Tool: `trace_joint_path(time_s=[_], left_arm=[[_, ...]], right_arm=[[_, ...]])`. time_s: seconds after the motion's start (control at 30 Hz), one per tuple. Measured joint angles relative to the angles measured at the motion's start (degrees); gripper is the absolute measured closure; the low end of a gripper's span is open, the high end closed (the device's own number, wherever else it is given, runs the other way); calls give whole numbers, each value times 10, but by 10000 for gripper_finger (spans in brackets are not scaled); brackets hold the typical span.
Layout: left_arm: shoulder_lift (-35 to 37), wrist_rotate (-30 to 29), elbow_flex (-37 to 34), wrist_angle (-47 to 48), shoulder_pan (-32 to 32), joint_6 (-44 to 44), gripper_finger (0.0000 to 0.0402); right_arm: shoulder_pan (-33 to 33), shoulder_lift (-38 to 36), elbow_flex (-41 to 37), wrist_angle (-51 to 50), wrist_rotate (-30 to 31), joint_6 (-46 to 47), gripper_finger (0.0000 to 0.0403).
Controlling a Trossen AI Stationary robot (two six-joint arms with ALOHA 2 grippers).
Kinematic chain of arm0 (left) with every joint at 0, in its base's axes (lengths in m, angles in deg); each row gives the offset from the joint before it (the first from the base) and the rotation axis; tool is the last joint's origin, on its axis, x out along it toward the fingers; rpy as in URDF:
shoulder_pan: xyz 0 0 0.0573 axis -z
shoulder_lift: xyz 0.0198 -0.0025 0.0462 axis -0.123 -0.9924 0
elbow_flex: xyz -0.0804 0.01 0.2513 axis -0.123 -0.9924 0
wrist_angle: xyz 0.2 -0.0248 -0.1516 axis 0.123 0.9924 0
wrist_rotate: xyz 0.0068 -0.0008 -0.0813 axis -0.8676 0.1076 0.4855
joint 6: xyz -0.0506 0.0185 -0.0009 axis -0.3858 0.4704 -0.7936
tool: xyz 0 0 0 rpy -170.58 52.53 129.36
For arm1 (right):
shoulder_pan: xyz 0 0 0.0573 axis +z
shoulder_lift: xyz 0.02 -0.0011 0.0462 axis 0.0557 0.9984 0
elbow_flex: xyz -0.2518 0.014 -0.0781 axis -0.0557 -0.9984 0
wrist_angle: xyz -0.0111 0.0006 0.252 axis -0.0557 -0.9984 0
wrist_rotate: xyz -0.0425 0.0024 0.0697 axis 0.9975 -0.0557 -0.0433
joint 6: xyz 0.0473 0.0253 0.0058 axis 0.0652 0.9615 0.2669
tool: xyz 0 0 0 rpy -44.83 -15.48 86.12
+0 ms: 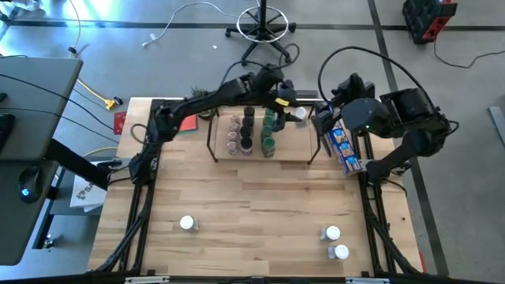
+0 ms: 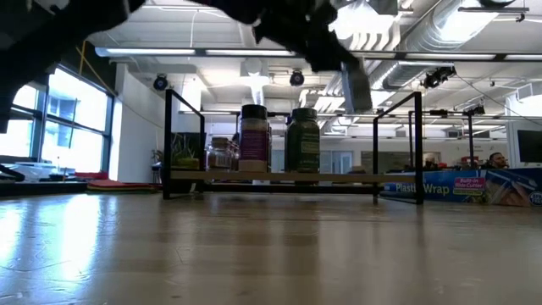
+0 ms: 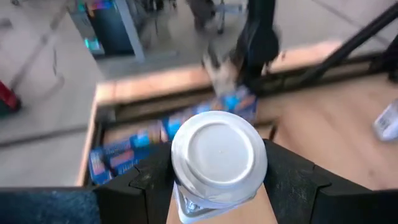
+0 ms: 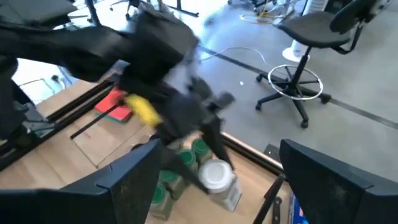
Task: Shelf spices
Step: Put the white seasoning bottle on the shelf
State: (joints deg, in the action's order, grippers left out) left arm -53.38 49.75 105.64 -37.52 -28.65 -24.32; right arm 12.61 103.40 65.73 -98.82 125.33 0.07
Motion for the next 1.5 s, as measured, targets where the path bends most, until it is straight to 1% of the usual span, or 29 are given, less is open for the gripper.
trace_joint_path(time_s=[0.13,0.23,0.47,0.67,0.9,1.07,1.27,1.5], left_arm=[[-52,-1,4,9,-17,10,205],[-67,0,5,2,-26,16,205],[-92,-4,5,11,-32,96,205],[-105,0,4,0,-31,106,191],[-113,-2,3,-13,-30,125,189],[-113,-4,2,-2,-30,126,188],[-113,-34,2,-20,-30,126,187],[-115,-34,2,-25,-38,113,175]], right_arm=[[0,1,-1,0,-13,-6,84],[0,0,-1,0,-13,-11,84],[0,0,-1,0,-12,-2,84],[0,0,-1,0,-11,11,84],[0,0,-1,0,-14,24,84],[0,0,-1,1,-14,33,84],[0,0,-1,1,-15,41,84],[-7,0,-1,0,-15,39,84]])
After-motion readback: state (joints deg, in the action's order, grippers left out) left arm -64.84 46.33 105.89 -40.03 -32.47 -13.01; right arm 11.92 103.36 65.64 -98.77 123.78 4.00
